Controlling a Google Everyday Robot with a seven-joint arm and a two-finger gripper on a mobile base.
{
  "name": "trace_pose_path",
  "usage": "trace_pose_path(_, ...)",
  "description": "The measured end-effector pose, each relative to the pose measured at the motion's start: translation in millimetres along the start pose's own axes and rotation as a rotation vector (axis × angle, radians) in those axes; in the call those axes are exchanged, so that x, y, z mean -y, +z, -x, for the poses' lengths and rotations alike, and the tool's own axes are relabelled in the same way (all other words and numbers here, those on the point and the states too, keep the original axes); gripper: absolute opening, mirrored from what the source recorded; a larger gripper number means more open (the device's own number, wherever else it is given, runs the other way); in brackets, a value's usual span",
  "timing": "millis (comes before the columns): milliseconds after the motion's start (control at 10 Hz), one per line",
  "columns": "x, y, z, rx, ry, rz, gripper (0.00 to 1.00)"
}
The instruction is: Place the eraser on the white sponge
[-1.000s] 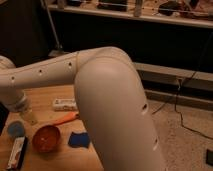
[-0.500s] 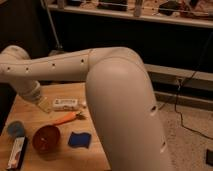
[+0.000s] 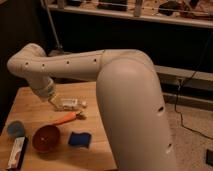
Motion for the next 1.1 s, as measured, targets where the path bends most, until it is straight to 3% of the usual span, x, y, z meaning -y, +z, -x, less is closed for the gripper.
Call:
trace_pose_path(700,0.6,5.8,15.9,0.050,-0.112,-0.012,0.65)
trace_pose_path(1100,0.3,5.9,16.0,0.051,-0.114,-0.011,0.65)
